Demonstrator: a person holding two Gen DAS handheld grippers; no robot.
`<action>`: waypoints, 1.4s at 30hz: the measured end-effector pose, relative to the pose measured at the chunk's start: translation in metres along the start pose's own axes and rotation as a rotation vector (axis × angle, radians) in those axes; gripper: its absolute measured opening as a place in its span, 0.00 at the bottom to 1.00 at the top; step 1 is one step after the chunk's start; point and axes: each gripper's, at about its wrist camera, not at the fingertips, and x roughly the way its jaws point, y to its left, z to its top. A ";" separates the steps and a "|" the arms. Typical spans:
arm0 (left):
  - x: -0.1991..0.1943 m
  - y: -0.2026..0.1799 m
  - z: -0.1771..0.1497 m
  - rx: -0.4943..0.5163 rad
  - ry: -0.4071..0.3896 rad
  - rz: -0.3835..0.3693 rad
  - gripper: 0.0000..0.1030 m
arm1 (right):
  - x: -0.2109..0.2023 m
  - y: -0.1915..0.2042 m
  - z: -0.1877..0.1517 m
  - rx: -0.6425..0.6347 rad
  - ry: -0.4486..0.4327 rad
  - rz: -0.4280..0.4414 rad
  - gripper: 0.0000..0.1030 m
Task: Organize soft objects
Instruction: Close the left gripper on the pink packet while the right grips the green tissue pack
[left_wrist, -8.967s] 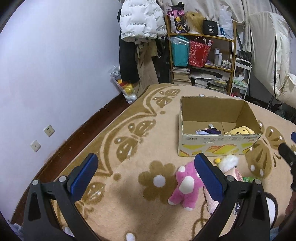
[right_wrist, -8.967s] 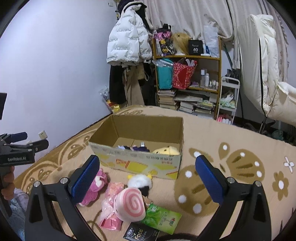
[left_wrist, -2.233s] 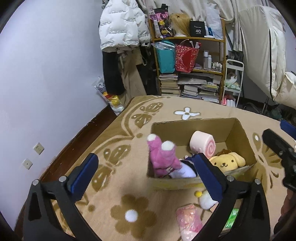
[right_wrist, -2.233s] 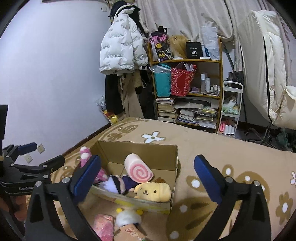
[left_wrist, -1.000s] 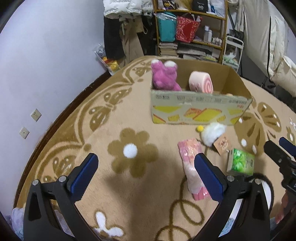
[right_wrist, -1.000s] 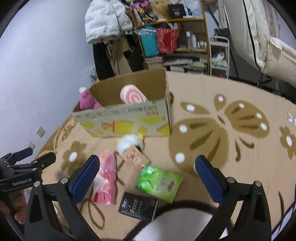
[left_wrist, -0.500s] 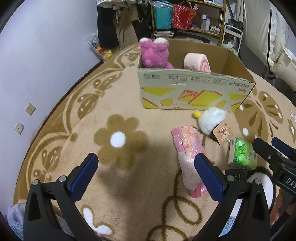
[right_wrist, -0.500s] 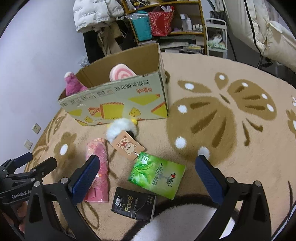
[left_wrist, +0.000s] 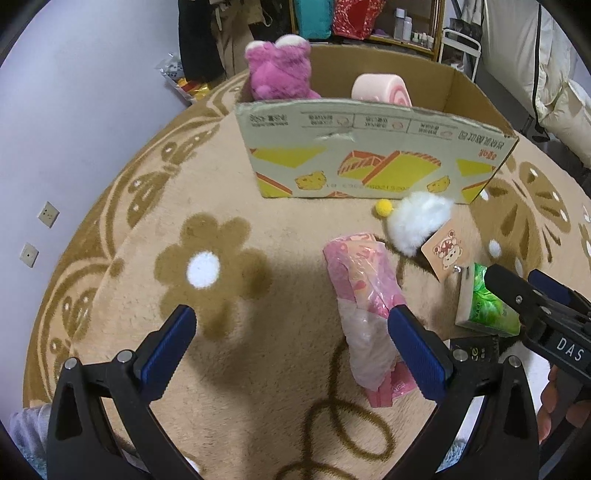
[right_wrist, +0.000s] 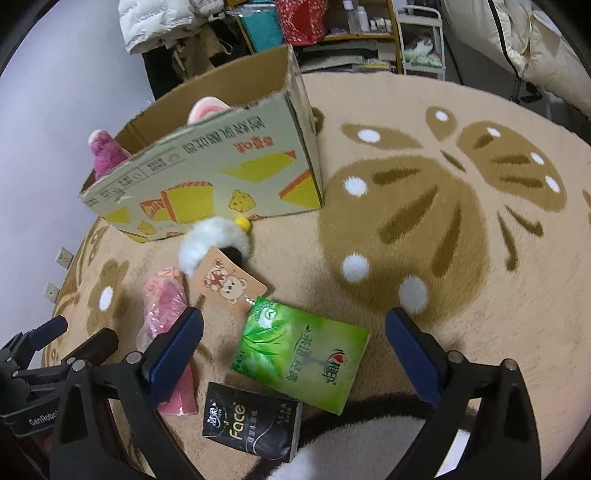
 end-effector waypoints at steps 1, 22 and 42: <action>0.002 -0.003 0.000 0.006 0.004 0.000 1.00 | 0.002 -0.001 0.000 0.004 0.005 0.000 1.00; 0.032 -0.022 -0.005 0.033 0.082 -0.031 1.00 | 0.022 -0.009 -0.001 0.043 0.069 0.018 0.97; 0.035 -0.037 -0.009 0.097 0.077 -0.009 1.00 | 0.027 -0.007 -0.002 0.031 0.083 -0.008 0.87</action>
